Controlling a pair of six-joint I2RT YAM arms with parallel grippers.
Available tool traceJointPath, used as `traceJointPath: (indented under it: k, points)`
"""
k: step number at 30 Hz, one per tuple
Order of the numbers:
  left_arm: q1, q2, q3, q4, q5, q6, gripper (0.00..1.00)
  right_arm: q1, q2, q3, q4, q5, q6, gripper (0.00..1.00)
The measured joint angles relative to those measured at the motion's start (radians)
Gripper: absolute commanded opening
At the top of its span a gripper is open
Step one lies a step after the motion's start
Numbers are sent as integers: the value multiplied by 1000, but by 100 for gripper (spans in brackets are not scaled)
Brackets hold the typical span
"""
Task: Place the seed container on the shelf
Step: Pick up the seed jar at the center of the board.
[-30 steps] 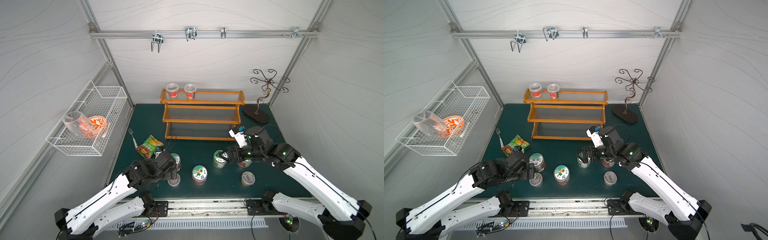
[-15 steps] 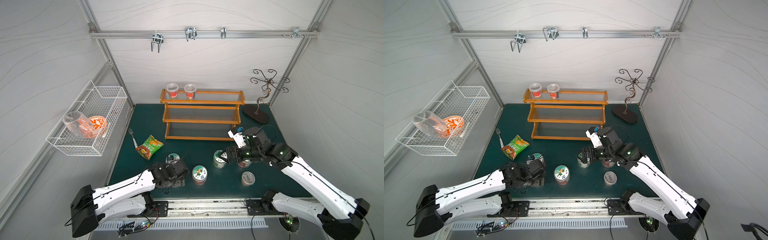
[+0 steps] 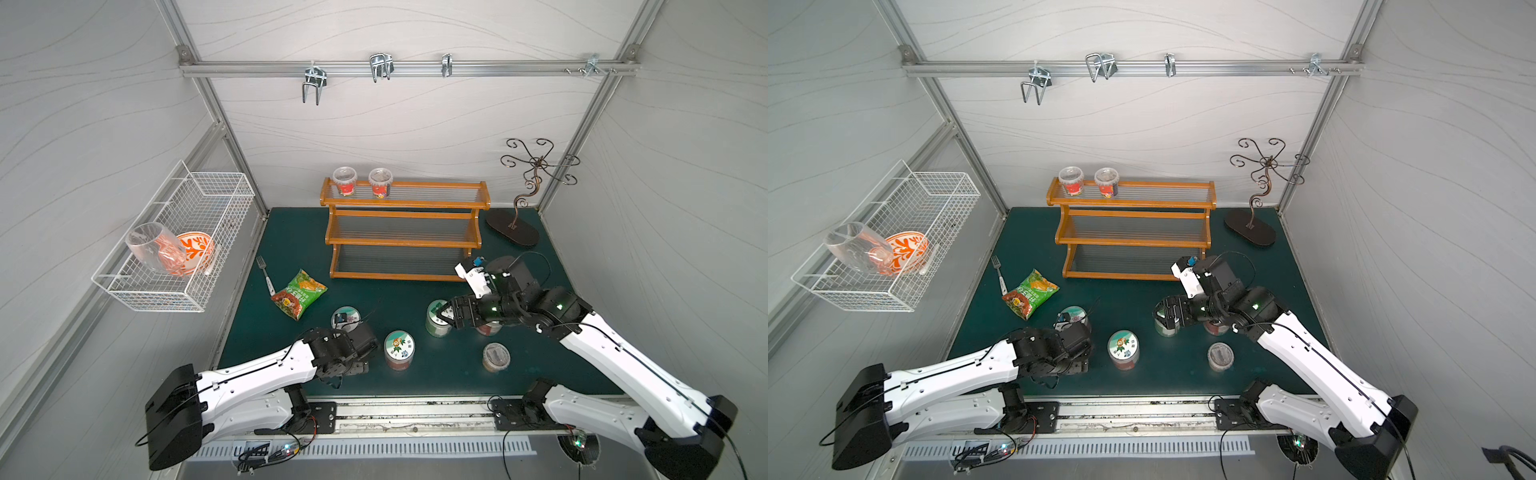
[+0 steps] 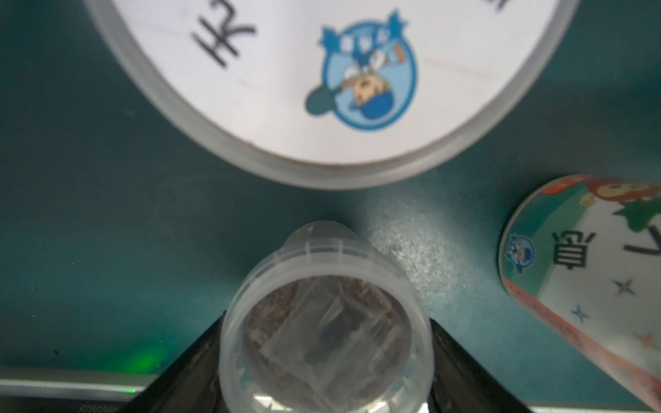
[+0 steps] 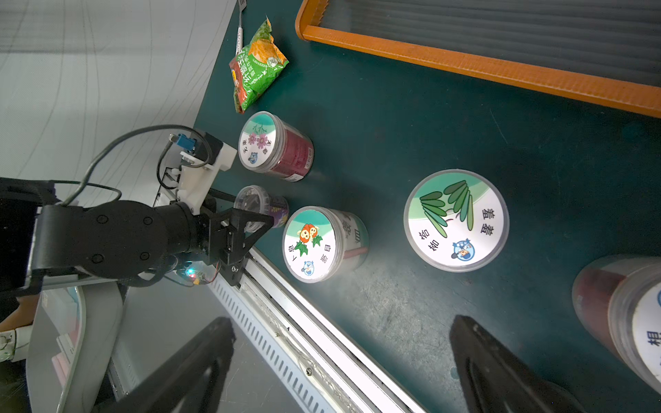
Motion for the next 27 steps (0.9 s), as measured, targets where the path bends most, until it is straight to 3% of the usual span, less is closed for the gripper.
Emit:
traceJointPath:
  k: [5, 14, 18, 21, 27]
  points:
    - [-1, -1, 0, -1, -17, 0, 85, 0, 0, -3, 1, 0, 0, 99]
    - [-1, -12, -1, 1, -24, 3, 68, 0, 0, -8, 2, 0, 0, 99]
    - [-1, -19, 14, -31, -24, 12, 65, 0, -3, -28, 22, -15, -5, 99]
    - [-1, -19, 89, -121, -24, 16, 64, 0, -18, -56, 51, -31, -24, 99]
    - [-1, -19, 378, -317, -21, 38, 64, 0, -66, -72, 146, -90, -82, 99]
